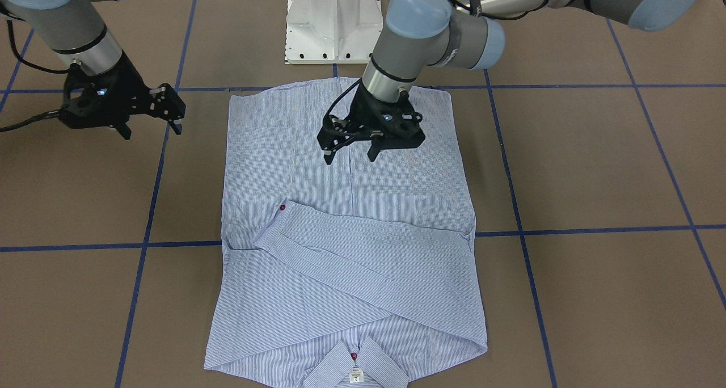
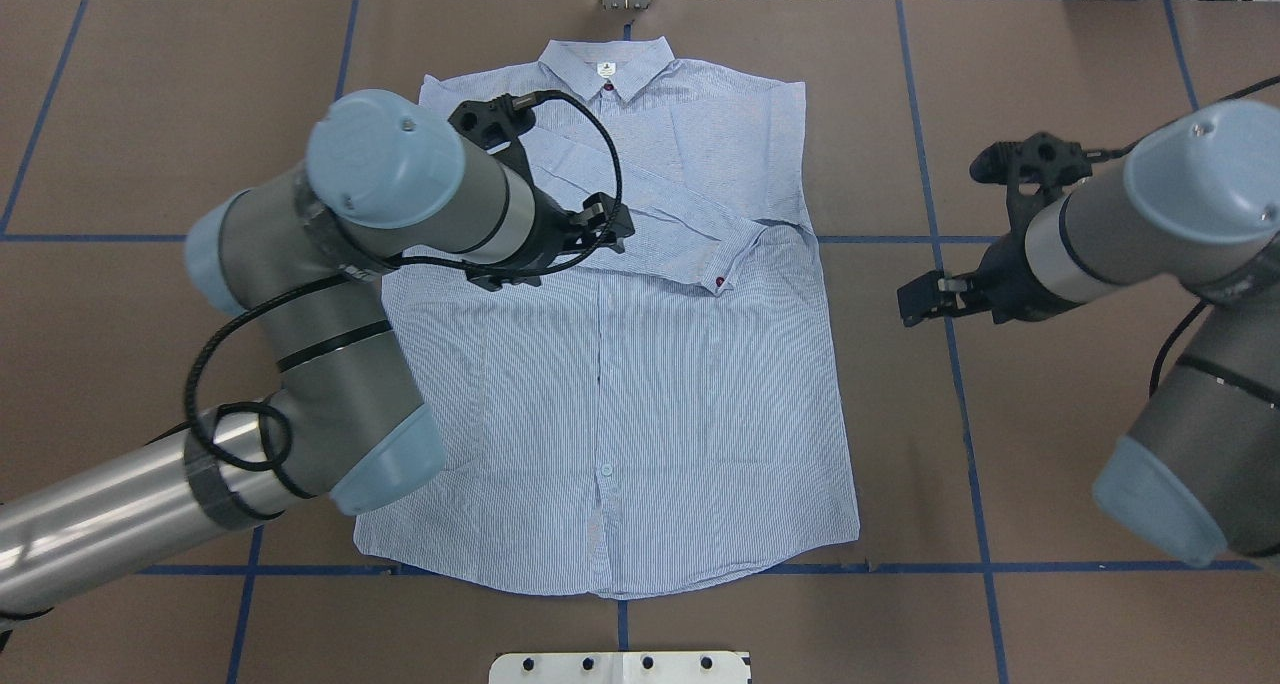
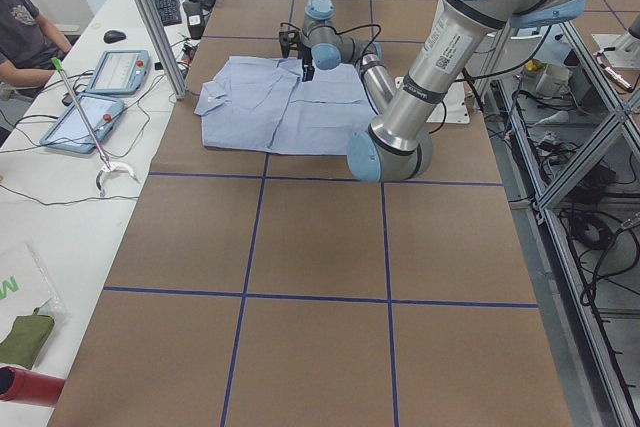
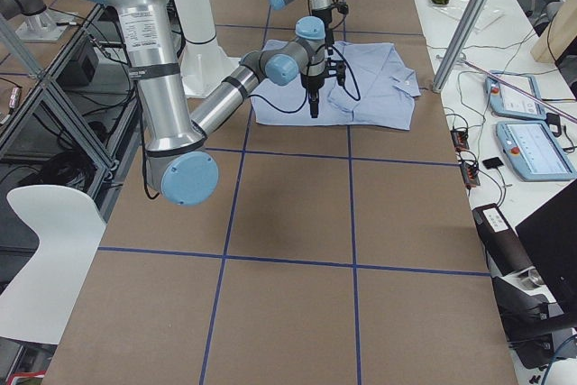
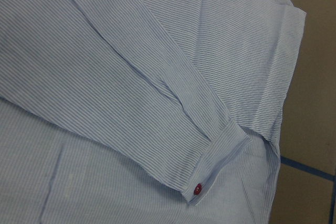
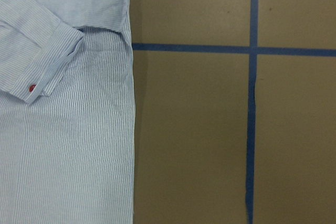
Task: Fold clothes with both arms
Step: 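Move the right gripper to the near hem corner while the left reaches the side edge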
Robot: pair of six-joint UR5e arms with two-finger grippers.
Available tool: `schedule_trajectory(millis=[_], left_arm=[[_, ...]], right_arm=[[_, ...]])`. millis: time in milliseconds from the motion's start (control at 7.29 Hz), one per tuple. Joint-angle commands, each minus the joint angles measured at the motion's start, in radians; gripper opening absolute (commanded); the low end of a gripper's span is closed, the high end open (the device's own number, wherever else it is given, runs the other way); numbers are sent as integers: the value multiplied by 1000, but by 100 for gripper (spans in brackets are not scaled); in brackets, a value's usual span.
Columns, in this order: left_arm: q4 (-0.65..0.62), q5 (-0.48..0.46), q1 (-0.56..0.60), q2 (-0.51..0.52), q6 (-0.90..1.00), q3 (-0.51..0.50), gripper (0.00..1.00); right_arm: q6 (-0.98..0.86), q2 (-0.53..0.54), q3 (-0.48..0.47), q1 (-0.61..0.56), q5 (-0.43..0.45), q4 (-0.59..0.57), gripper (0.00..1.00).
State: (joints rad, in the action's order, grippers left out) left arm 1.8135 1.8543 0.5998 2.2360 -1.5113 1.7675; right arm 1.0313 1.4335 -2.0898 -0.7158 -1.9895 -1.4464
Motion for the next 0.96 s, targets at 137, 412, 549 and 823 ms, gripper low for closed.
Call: schedule_trajectory(millis=[137,412,549,823], left_arm=[[-88,-3,5,-166,66,233,99],[-89,-10,2,-165,57,240,99],[-89,-12,2,-165,56,240,99],[-91,-12,3,-167,56,250,99]], right_arm=[[200,148,-7,226,108,224,100],[326,153,-4,362,202,222,100],[329,150,4,396,205,219,99],[331,134,36,433,207,213,98]])
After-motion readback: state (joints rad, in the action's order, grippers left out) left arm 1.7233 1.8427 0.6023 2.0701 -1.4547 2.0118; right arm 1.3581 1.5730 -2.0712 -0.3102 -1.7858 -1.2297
